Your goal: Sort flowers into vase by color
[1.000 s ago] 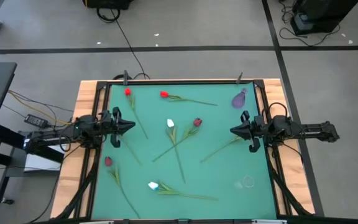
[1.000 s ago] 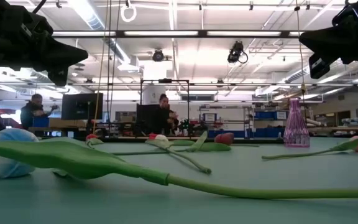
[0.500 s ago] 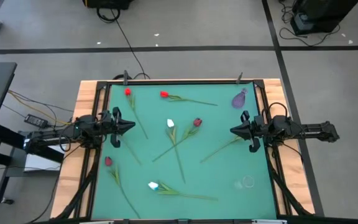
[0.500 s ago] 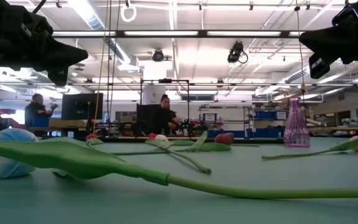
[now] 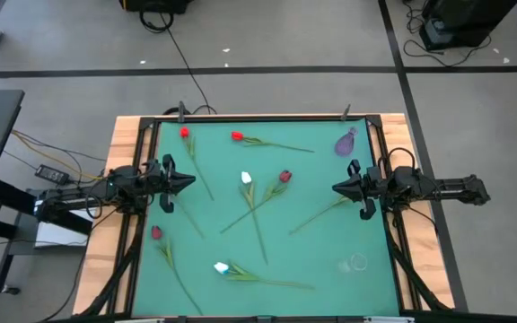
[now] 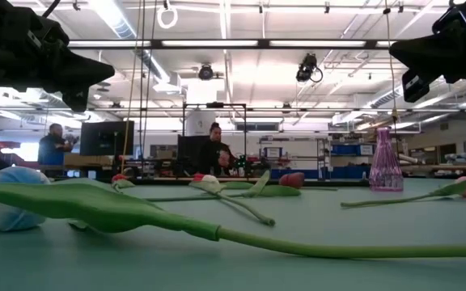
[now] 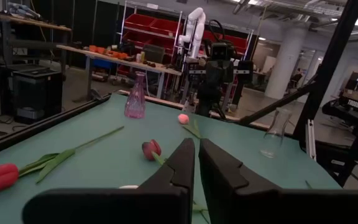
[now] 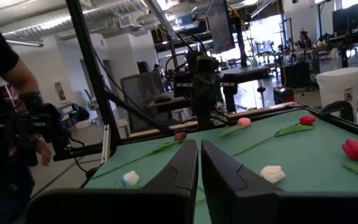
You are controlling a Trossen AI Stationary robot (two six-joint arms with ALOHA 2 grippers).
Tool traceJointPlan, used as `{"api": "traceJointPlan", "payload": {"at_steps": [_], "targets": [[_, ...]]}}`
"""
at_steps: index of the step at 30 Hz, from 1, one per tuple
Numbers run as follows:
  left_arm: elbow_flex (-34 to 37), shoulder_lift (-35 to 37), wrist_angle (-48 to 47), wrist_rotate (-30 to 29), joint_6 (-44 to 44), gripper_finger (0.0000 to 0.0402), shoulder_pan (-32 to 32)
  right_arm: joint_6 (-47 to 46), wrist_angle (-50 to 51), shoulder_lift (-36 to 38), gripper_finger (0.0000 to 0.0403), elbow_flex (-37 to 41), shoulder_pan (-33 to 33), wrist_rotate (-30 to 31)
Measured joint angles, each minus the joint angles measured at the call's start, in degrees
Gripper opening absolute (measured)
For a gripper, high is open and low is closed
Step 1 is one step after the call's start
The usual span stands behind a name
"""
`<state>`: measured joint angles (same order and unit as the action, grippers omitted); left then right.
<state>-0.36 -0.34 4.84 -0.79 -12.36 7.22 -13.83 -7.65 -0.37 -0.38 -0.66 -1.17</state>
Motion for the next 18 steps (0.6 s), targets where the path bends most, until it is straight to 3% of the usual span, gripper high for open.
{"api": "traceJointPlan", "payload": {"at_steps": [10,14,18], "targets": [[0.00,-0.02,0.83,0.00,-0.33,0.0032,-0.01,0.53,-0.01,0.00,0.0030,0.00,-0.01,0.02],[0.00,0.00,3.33,0.01,-4.67,0.0032,-0.02,13.86,-2.16,0.00,0.0030,0.00,0.08,2.06],[0.00,-0.02,6.65,0.01,-7.09,0.0032,0.00,17.23,-4.93,0.01,0.0030,0.00,0.08,1.89]]}}
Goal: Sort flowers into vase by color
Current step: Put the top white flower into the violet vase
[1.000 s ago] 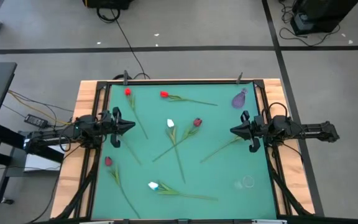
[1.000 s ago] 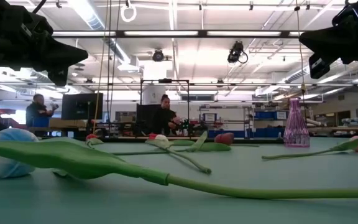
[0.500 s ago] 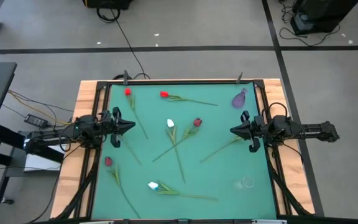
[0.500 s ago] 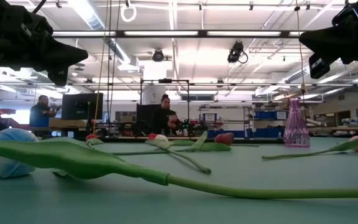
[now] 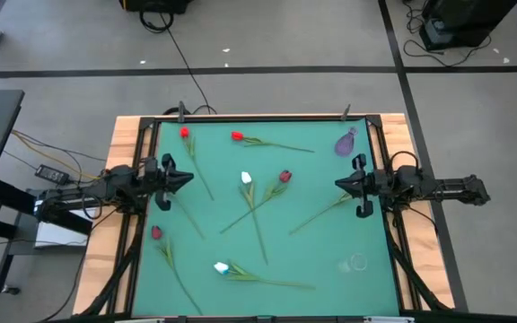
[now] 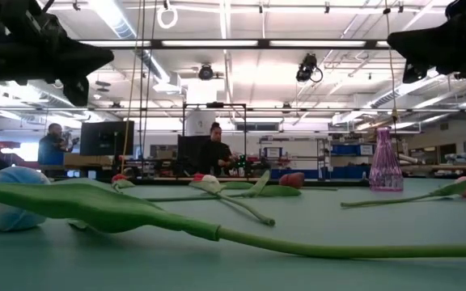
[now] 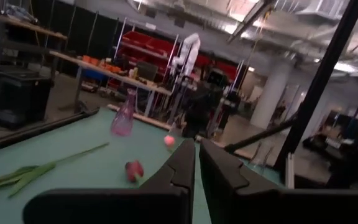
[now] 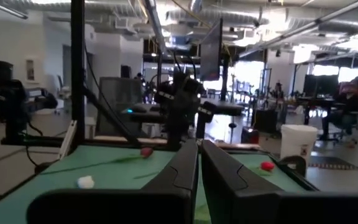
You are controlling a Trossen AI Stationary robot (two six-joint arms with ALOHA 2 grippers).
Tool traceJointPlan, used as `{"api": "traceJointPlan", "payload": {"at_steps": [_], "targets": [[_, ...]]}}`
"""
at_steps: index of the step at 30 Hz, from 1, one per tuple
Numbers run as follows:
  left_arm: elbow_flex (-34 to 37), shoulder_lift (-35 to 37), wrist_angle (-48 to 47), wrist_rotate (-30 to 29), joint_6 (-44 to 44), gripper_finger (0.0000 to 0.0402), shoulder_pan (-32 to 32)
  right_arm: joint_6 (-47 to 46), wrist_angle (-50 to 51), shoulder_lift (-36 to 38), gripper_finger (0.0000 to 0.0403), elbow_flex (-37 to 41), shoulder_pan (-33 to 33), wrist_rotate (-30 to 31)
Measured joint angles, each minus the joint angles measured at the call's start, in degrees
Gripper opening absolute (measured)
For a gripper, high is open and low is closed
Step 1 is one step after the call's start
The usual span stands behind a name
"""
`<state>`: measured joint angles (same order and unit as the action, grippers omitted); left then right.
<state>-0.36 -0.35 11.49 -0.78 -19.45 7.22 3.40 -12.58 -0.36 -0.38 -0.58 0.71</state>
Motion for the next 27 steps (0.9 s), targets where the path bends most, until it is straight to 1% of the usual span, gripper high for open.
{"api": "traceJointPlan", "payload": {"at_steps": [4,8,13,15,17,18,19,20,21,23,24,25,27], "targets": [[0.00,0.04,6.49,0.00,-0.63,0.0032,-0.01,-1.48,-0.40,0.00,0.0030,0.00,0.00,-0.21],[0.00,0.04,14.06,-0.02,-6.52,0.0032,-0.02,-0.80,-2.80,-0.04,0.0030,0.00,0.02,3.59],[0.00,0.04,19.79,-0.02,-7.91,0.0032,-0.02,-6.57,-10.19,-0.09,0.0030,0.00,0.02,3.77],[0.00,0.04,20.54,-0.01,-7.92,0.0032,0.00,-8.41,-13.09,-0.09,0.0030,0.00,0.02,3.79],[0.00,-0.03,21.20,-1.27,-8.00,0.0032,0.02,-8.63,-16.35,-0.11,0.0030,0.00,0.02,4.74],[0.00,-0.01,21.21,-2.29,-8.44,0.0032,0.02,-7.94,-18.42,-0.11,0.0030,0.00,0.02,6.13],[0.00,-0.01,21.40,-3.08,-8.91,0.0032,0.02,-7.47,-20.18,-0.10,0.0030,-0.01,0.02,8.78],[0.00,-0.01,21.34,-3.27,-8.96,0.0032,0.06,-7.82,-21.05,-0.08,0.0030,-0.03,0.02,12.70],[0.00,-0.01,21.31,-3.63,-8.96,0.0032,0.05,-9.55,-21.03,-0.07,0.0029,-0.04,0.02,18.03],[0.00,-0.22,21.13,-4.22,-9.87,0.0032,0.04,-17.24,-19.39,-0.38,0.0026,-0.02,0.02,30.44],[0.00,-0.53,20.96,-4.33,-10.68,0.0032,0.04,-21.75,-18.53,-0.67,0.0023,-0.04,0.04,35.12],[0.00,-0.90,20.28,-4.33,-11.39,0.0032,0.04,-25.80,-17.24,-0.91,0.0021,-0.04,0.10,38.14],[0.00,-2.09,18.35,-4.75,-13.71,0.0032,0.04,-32.19,-13.79,-2.29,0.0017,-0.09,0.07,38.96]]}}
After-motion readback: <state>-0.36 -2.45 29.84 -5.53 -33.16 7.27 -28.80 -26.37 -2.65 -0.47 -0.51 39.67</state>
